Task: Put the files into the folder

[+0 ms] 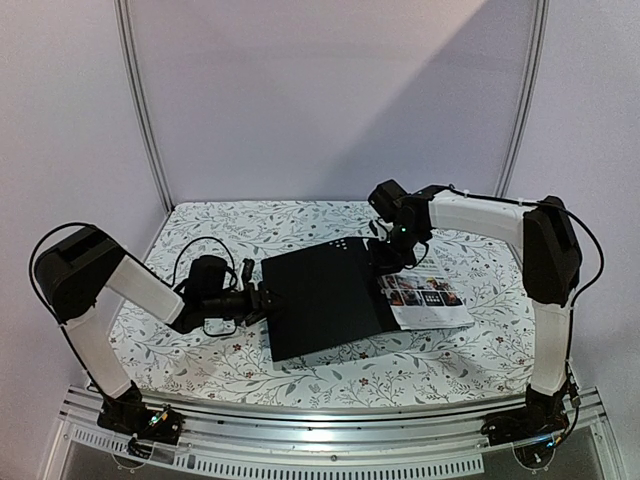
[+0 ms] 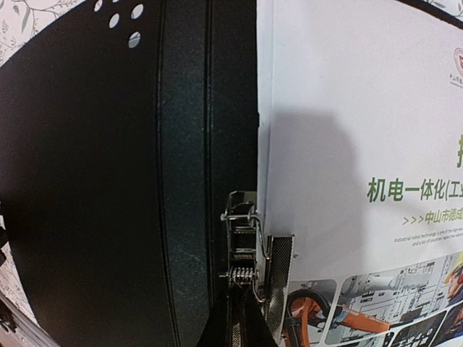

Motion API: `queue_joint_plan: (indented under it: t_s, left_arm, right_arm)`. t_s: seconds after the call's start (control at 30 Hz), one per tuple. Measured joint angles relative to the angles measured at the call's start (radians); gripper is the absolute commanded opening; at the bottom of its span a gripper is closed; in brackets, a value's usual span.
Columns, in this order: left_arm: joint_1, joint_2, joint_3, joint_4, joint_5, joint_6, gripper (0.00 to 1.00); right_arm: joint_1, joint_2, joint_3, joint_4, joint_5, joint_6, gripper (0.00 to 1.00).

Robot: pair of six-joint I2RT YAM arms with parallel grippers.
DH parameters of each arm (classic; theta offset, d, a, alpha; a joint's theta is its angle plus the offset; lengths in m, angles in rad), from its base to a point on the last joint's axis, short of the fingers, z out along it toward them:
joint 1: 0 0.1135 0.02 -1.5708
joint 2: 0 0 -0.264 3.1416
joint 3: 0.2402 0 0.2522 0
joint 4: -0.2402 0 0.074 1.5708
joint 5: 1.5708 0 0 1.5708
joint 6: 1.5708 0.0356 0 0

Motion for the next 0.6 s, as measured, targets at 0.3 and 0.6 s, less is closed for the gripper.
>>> queue_joint_plan:
  t_s: [0.3,0.6]
  left_arm:
    - [-0.001,-0.047,-0.029,0.13,0.06,-0.037,0.38]
    - [-0.002,-0.038,-0.003,0.103,0.087,-0.048,0.2]
  right_arm:
    - [-0.005,0.022,-0.053,0.051,-0.053,0.001,0.23]
    - [-0.027,0.018,-0.096,0.098,-0.13,0.002,0.49]
